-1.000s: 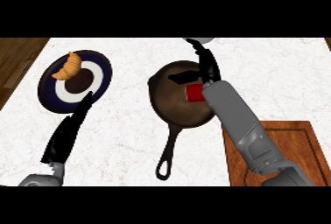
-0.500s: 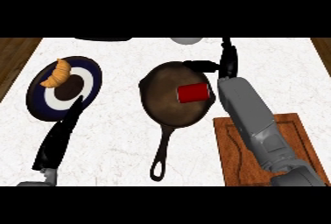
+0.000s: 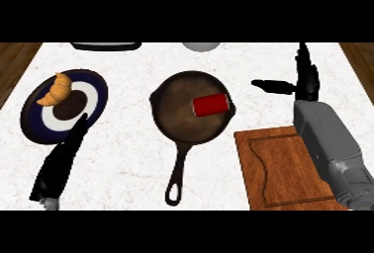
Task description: Pick the can from the cutting board and place it in the pan
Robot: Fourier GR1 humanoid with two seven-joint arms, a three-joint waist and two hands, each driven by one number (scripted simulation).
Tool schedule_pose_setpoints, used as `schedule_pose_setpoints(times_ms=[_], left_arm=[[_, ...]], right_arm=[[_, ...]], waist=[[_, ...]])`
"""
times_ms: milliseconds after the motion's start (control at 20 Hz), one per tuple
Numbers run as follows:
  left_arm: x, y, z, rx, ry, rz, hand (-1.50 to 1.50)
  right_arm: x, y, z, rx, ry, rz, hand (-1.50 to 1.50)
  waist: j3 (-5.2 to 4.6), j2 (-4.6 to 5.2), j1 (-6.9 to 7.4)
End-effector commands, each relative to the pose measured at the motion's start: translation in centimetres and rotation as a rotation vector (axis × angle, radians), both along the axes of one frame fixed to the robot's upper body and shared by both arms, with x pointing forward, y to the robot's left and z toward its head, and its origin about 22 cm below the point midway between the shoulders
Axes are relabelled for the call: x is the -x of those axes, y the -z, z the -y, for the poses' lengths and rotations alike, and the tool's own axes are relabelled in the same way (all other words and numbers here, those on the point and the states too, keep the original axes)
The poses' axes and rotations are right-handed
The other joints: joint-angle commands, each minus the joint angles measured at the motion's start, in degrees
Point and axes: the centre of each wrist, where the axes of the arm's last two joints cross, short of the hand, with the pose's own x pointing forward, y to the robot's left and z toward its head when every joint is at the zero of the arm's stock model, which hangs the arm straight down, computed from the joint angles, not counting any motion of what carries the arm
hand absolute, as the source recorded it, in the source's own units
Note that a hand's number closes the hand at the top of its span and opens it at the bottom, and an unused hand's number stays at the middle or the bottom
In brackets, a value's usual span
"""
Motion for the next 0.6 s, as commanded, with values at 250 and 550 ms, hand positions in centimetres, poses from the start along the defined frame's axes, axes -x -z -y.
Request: schedule_pose_setpoints(times_ms=[250, 550], left_arm=[[-0.2, 0.0, 0.9, -0.009, 0.000, 0.001, 0.00], [-0.4, 0.3, -0.2, -0.014, -0.014, -0.006, 0.00]], right_arm=[[3.3, 0.3, 9.6, 0.021, -0.002, 0.012, -1.50], [4.9, -0.8, 13.5, 0.031, -0.051, -0.012, -1.50]], waist=[[-0.01, -0.20, -0.58], [-0.03, -0.29, -0.77]])
